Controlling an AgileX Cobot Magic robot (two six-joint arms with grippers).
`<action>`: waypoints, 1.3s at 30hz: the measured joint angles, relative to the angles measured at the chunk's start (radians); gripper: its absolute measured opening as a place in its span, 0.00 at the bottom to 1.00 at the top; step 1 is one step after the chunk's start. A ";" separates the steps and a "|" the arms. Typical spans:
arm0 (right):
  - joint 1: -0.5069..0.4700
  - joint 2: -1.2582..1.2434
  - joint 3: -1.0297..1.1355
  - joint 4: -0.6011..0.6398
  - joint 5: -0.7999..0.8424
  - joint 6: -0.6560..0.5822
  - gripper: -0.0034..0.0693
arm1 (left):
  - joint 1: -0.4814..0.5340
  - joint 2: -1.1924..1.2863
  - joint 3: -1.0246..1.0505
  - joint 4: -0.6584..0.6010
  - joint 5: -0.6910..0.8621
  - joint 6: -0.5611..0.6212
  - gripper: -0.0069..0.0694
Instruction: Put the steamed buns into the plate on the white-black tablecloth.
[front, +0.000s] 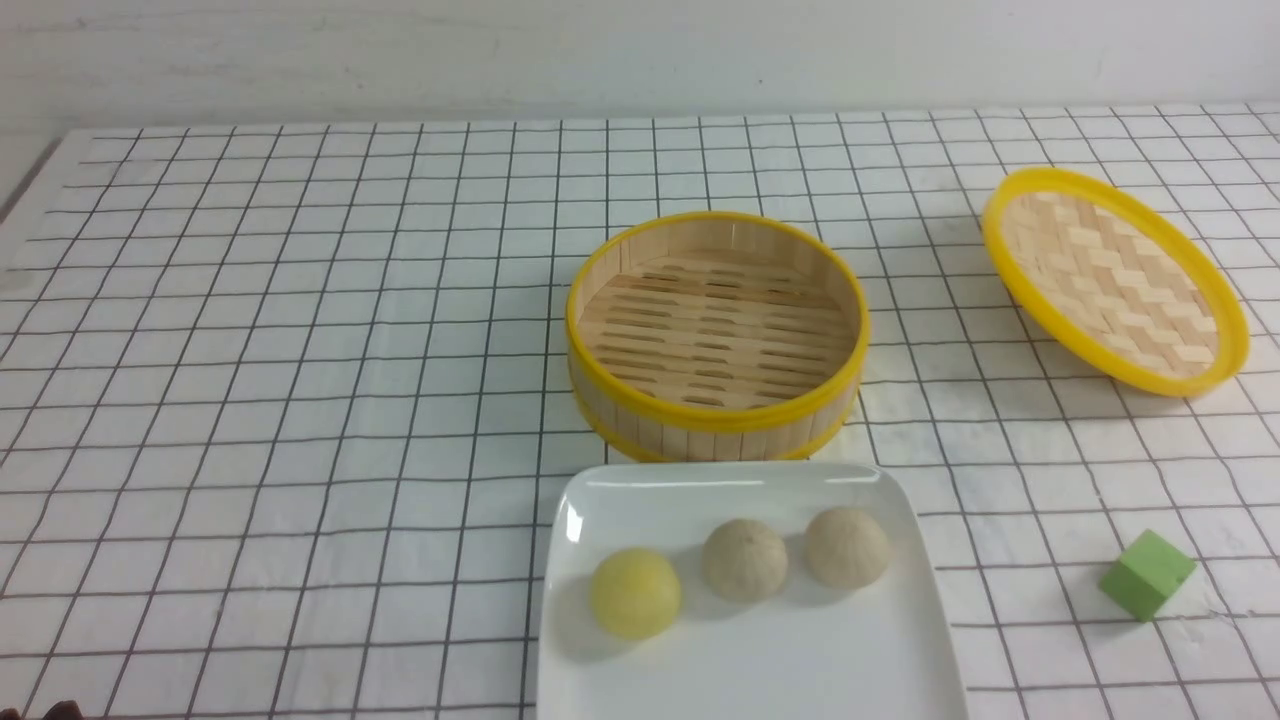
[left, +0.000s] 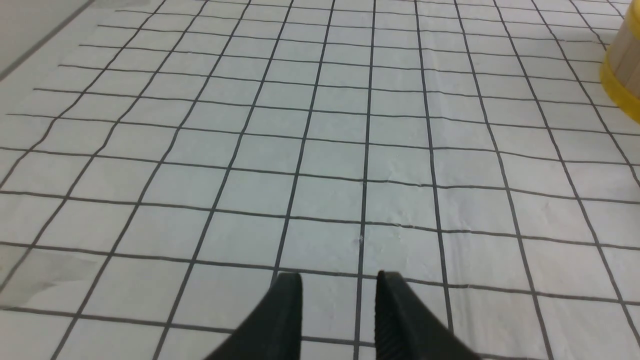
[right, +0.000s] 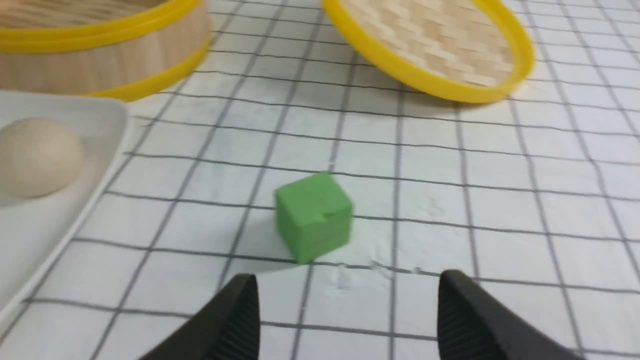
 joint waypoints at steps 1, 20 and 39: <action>-0.007 0.000 0.000 0.000 0.000 0.001 0.70 | 0.000 0.000 0.000 0.000 0.000 0.000 0.41; -0.099 0.000 0.000 0.078 0.002 -0.016 0.70 | 0.000 0.000 0.000 0.000 0.000 0.000 0.41; -0.099 0.000 0.000 0.078 0.002 -0.032 0.70 | 0.000 0.000 0.000 0.000 0.001 0.000 0.41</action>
